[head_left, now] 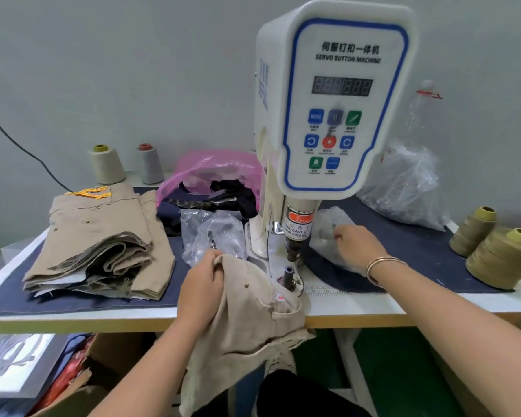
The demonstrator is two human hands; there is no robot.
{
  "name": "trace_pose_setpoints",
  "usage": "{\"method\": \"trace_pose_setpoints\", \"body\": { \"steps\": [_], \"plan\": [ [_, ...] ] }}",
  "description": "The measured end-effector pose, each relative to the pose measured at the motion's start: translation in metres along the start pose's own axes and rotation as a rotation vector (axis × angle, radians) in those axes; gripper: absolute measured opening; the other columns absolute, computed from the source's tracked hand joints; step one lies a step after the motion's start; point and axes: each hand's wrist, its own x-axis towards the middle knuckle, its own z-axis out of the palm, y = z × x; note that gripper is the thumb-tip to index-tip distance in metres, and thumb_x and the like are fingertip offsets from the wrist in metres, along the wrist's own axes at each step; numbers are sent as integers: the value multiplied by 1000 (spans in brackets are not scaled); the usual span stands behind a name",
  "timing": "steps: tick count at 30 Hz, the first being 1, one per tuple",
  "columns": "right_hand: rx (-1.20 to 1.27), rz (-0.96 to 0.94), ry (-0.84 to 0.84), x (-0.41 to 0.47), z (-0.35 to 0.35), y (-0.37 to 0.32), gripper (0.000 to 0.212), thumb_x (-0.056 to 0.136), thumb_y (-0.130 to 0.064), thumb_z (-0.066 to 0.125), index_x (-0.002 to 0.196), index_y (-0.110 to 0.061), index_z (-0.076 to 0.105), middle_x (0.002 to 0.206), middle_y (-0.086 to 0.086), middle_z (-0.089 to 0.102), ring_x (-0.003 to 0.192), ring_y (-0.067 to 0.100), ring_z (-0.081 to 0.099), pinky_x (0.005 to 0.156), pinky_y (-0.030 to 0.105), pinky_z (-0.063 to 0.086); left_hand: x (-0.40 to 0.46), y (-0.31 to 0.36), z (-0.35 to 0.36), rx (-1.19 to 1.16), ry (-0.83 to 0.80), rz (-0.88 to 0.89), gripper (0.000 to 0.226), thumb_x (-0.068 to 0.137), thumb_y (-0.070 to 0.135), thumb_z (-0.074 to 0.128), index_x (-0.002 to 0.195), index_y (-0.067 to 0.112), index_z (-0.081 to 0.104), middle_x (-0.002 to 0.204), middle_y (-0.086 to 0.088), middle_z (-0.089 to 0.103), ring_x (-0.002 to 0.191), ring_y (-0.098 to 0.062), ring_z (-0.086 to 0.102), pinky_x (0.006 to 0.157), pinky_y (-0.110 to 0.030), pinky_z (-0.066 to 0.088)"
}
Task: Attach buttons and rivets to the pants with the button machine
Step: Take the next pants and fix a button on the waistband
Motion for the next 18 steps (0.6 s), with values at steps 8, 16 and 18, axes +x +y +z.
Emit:
{"method": "trace_pose_setpoints", "body": {
  "steps": [8,16,18],
  "plan": [
    [-191,240,-253,8,-13,-38,43,91,-27,51,130,-8,50,132,15,53,122,38,48,102,45,42,0,1,1,87,12,-33,20,97,19,42,85,35,46,68,13,54,64,-2,49,49,-26,32],
    [-221,121,-202,2,-25,-53,45,86,-20,64,126,-10,47,119,12,61,110,36,58,96,43,47,-1,0,1,99,11,-19,13,97,19,42,90,28,48,74,3,59,72,-23,54,57,-34,36],
    [-258,102,-225,4,-25,-53,43,87,-18,62,126,-9,48,120,12,61,110,35,59,96,42,48,-1,0,1,94,9,-18,13,97,20,42,90,27,48,74,1,60,72,-24,55,58,-35,37]
  ]
}}
